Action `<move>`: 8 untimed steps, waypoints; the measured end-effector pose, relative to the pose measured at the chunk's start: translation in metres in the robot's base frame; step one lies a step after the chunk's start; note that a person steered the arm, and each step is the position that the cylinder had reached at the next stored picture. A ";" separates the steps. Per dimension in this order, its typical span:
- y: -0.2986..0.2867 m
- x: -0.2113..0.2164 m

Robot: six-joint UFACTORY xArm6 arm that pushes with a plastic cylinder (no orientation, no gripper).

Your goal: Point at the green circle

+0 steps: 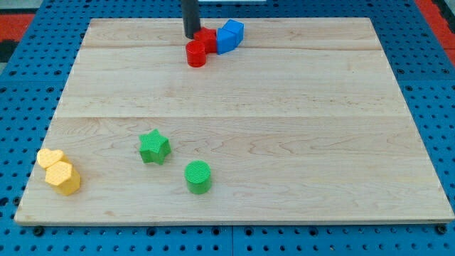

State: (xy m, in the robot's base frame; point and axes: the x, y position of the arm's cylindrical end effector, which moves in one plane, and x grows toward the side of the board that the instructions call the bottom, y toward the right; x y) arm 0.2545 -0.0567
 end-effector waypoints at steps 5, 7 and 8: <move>0.145 0.295; 0.042 0.329; 0.002 0.310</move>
State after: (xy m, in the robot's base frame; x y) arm 0.5646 -0.0547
